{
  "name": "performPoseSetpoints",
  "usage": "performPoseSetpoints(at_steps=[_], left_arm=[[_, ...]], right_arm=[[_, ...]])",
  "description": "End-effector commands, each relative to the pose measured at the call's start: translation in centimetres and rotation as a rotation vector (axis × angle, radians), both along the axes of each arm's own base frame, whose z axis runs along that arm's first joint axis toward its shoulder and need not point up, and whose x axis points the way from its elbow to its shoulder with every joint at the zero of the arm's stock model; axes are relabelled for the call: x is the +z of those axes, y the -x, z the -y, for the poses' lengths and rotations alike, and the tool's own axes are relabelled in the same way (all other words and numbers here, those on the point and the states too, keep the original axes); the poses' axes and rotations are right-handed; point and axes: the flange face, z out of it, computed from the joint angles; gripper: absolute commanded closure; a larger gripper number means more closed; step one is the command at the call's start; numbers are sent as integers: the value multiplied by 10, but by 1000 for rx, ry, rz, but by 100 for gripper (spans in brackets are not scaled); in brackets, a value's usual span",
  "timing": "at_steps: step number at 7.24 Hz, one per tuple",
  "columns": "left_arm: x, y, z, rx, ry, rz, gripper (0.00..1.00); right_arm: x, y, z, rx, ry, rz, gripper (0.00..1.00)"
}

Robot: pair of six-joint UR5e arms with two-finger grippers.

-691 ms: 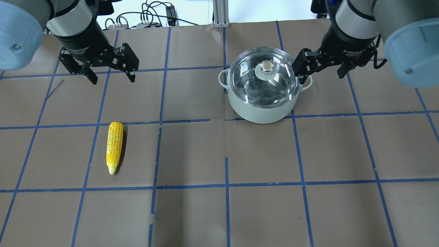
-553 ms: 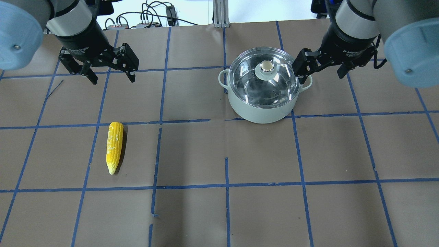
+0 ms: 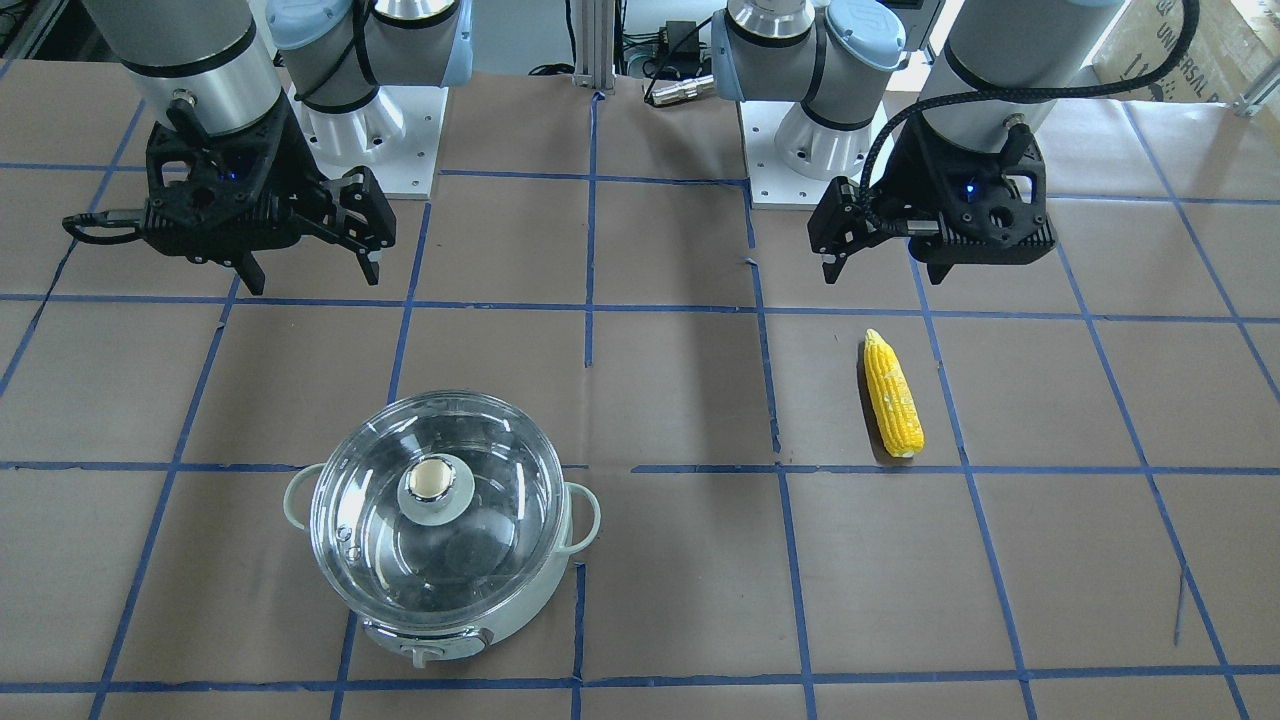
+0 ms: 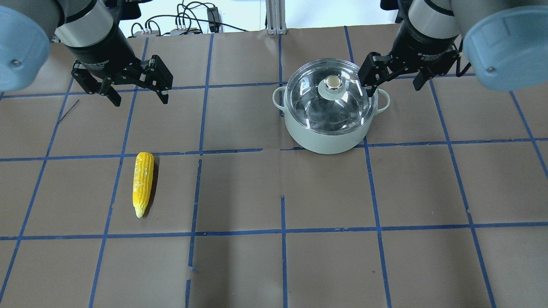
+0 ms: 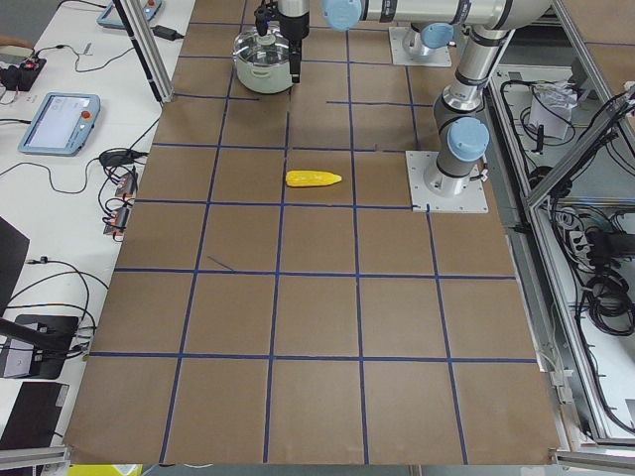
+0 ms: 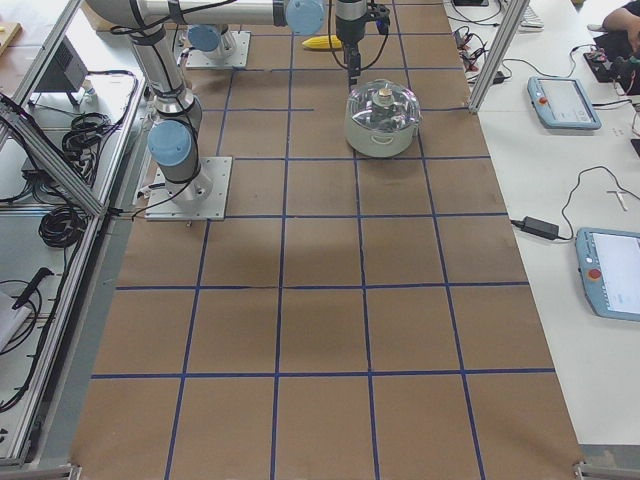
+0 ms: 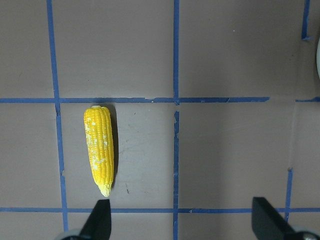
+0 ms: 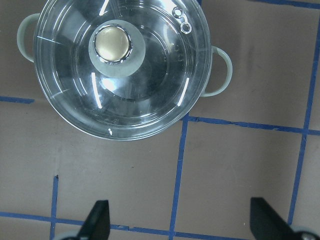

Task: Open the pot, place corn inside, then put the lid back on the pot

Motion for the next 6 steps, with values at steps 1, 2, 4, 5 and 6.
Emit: performPoseSetpoints(at_steps=[1,2,4,5,6], left_arm=[[1,-1,-1,-1,1,6,0],[-2,1,-1,2,-3,-5,0],[-3,1,-1,10,-6,-11,0],[-4,-3,1,7,-8,-5,0],[-6,-2,0,10,-14,1,0]], right_arm=[[-34,-25,31,37,11,-2,1],[-55,-38,47,54,23,1,1],[-84,-57,65,78,46,3,1],[-94,-59,73,80,52,4,1],[-99,-61,80,81,58,4,1]])
